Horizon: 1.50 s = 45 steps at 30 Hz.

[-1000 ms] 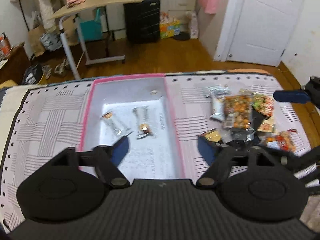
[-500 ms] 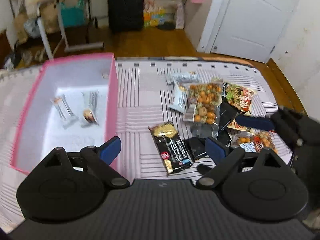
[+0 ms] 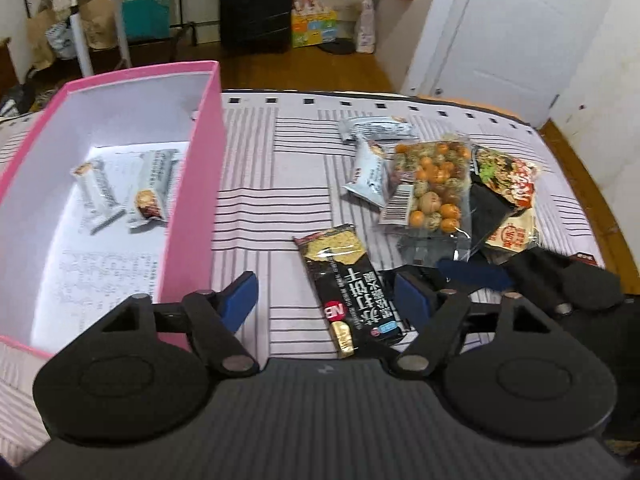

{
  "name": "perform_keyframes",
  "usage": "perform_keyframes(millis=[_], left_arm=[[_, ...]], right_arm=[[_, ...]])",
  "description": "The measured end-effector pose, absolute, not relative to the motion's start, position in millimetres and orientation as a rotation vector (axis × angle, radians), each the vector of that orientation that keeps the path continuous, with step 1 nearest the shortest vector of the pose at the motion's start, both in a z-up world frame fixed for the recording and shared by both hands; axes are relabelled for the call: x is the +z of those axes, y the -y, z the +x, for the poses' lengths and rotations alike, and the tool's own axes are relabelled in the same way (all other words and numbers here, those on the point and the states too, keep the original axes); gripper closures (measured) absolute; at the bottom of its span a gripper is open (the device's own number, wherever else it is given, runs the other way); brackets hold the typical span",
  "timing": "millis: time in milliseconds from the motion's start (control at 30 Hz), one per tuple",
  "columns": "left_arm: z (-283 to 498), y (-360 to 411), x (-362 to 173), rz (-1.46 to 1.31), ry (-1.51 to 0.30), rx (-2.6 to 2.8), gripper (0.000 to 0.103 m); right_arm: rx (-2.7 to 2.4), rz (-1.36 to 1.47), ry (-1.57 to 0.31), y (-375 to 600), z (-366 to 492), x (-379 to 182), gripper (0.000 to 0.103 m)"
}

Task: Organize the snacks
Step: 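Grasp the black NB cracker packet with the left gripper, then carry the black packet into the pink box and open the left gripper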

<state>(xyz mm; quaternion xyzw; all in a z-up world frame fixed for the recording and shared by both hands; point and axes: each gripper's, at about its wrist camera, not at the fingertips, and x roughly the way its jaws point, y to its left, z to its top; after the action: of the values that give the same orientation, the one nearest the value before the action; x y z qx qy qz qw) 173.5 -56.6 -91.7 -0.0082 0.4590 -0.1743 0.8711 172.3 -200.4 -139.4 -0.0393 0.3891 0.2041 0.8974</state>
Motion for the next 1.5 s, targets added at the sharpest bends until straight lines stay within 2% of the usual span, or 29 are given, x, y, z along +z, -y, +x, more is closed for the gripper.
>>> perform_keyframes(millis=[133, 400, 467, 600, 733, 867, 1133, 1267, 1500], left_arm=[[177, 62, -112, -0.005, -0.996, -0.385, 0.045], [190, 69, -150, -0.061, -1.102, -0.354, 0.052], [194, 70, -158, -0.092, -1.123, -0.362, 0.060], [198, 68, -165, -0.170, -1.147, -0.388, 0.070], [196, 65, -163, -0.184, -1.184, -0.407, 0.071], [188, 60, -163, -0.183, -1.229, -0.413, 0.071], [188, 57, -168, -0.203, -1.225, -0.373, 0.067], [188, 58, -169, -0.202, -1.213, -0.384, 0.071], [180, 62, -162, -0.156, -1.210, -0.424, 0.071]], right_arm=[[0.468, -0.076, -0.866, 187, 173, -152, 0.037], [0.428, -0.113, -0.915, 184, 181, -173, 0.039], [0.428, -0.099, -0.921, 185, 181, -174, 0.039], [0.424, -0.111, -0.926, 182, 180, -177, 0.040], [0.424, -0.068, -0.951, 185, 178, -172, 0.046], [0.466, -0.057, -1.006, 184, 173, -169, 0.047], [0.448, -0.079, -1.029, 177, 174, -180, 0.037], [0.438, -0.127, -0.986, 169, 170, -184, 0.036], [0.396, -0.114, -0.982, 172, 163, -176, 0.047]])
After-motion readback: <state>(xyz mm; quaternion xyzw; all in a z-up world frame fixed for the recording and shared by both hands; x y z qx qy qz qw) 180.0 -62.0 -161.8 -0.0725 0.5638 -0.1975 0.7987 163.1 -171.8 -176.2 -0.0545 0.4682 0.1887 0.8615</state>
